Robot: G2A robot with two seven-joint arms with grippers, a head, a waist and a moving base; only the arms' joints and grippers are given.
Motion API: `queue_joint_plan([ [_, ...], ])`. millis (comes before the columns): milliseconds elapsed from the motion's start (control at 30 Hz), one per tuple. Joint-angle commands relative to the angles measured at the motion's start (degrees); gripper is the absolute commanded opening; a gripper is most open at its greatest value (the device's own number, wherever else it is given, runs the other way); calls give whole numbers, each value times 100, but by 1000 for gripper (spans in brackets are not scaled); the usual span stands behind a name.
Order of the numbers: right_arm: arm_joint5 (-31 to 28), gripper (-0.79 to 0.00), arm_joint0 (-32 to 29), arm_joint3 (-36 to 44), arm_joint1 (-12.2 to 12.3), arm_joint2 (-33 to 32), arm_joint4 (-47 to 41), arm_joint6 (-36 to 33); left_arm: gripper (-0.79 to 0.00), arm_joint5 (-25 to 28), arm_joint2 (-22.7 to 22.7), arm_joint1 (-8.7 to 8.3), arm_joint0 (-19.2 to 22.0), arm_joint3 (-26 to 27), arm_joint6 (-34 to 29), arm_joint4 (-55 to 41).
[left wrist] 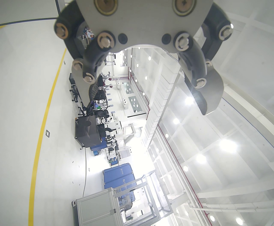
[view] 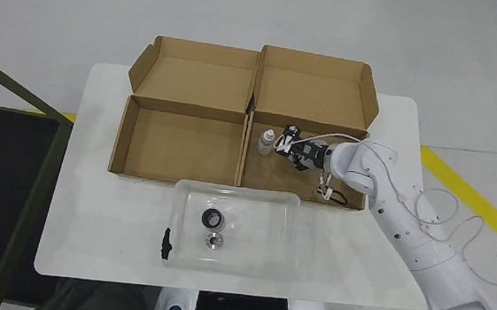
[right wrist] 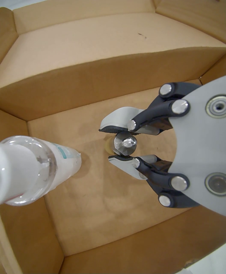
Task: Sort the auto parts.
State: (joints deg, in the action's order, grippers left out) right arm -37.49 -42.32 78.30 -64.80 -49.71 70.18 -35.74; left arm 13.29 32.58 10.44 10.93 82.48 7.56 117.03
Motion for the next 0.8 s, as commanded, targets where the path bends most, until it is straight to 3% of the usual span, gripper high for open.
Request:
queue_joint_plan([
  [0,-9,-505,3,-28,-11,15,-18,25,0,0,0,0,0,0,0,0],
  [300,-22,-434,-146,150,6,-143,-138,276,0,0,0,0,0,0,0,0],
  [767,-313,-422,-1193,1725,309,-1155,-344,704,0,0,0,0,0,0,0,0],
])
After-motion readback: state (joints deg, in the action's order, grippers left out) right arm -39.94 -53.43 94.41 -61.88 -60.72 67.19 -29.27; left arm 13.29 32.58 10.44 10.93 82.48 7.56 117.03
